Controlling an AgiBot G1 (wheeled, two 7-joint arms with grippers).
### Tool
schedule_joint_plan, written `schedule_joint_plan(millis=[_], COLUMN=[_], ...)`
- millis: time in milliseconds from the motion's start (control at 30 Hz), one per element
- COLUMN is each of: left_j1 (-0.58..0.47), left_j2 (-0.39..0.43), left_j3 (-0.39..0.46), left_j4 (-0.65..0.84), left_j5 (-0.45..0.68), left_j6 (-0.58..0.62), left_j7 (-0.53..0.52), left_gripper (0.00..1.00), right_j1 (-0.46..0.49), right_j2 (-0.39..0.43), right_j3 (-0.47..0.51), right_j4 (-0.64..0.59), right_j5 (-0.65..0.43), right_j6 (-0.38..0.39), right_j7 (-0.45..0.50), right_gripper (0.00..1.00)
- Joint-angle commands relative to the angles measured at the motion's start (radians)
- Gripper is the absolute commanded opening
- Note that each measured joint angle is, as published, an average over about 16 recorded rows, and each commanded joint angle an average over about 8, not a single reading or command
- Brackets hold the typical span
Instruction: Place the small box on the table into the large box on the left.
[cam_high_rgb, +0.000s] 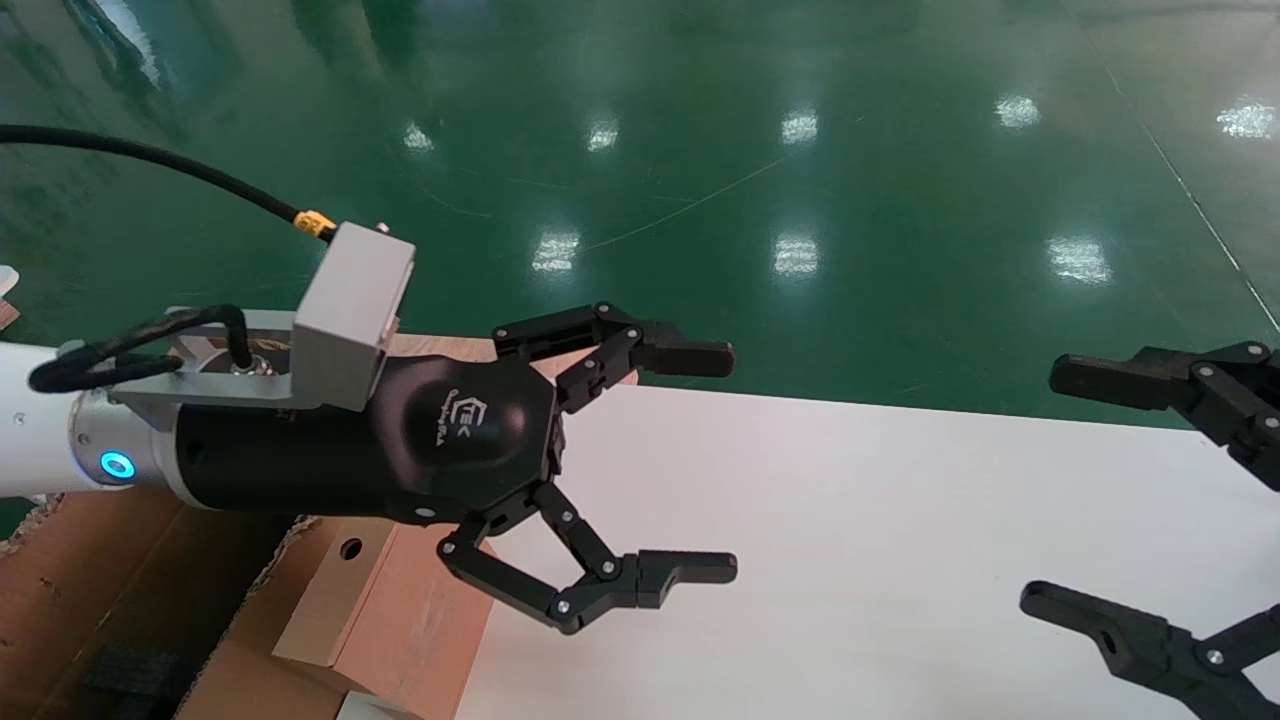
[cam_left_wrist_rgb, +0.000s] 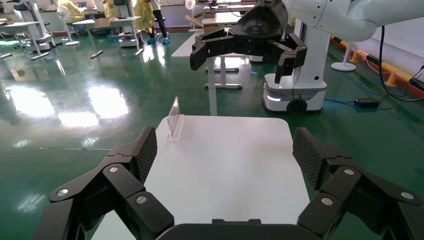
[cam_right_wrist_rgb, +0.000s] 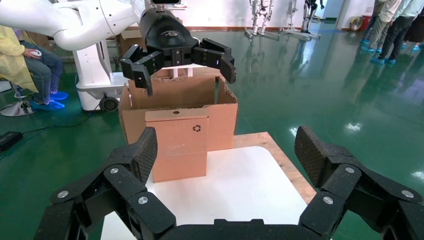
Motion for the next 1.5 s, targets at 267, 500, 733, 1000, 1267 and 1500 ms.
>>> schedule_joint_plan(millis=[267,500,733,1000,1267,1500], left_j1=[0.000,0.000,0.000,-0.015,-0.050,-0.136], left_j2=[0.000,0.000,0.000,-0.058,-0.186,-0.253], left_j3=[0.000,0.000,0.000,0.001,0.020,0.066], left_j4=[0.000,0.000,0.000,0.006,-0.051,-0.074], left_j5=[0.000,0.000,0.000,0.065,0.220,0.375], left_j6=[0.000,0.000,0.000,-0.060,-0.190,-0.187], left_j7=[0.000,0.000,0.000,-0.049,-0.214,-0.354], left_gripper=[1.00,1.00,1.00,1.00,1.00,1.00], right_j1=[0.000,0.000,0.000,0.000,0.000,0.000], right_j2=[0.000,0.000,0.000,0.000,0.000,0.000], right_j3=[0.000,0.000,0.000,0.000,0.000,0.000], right_j4=[0.000,0.000,0.000,0.000,0.000,0.000], right_j5=[0.000,0.000,0.000,0.000,0.000,0.000], right_j6=[0.000,0.000,0.000,0.000,0.000,0.000], right_j7=[0.000,0.000,0.000,0.000,0.000,0.000], right_gripper=[1.00,0.80,0.01,0.00,0.00,0.00])
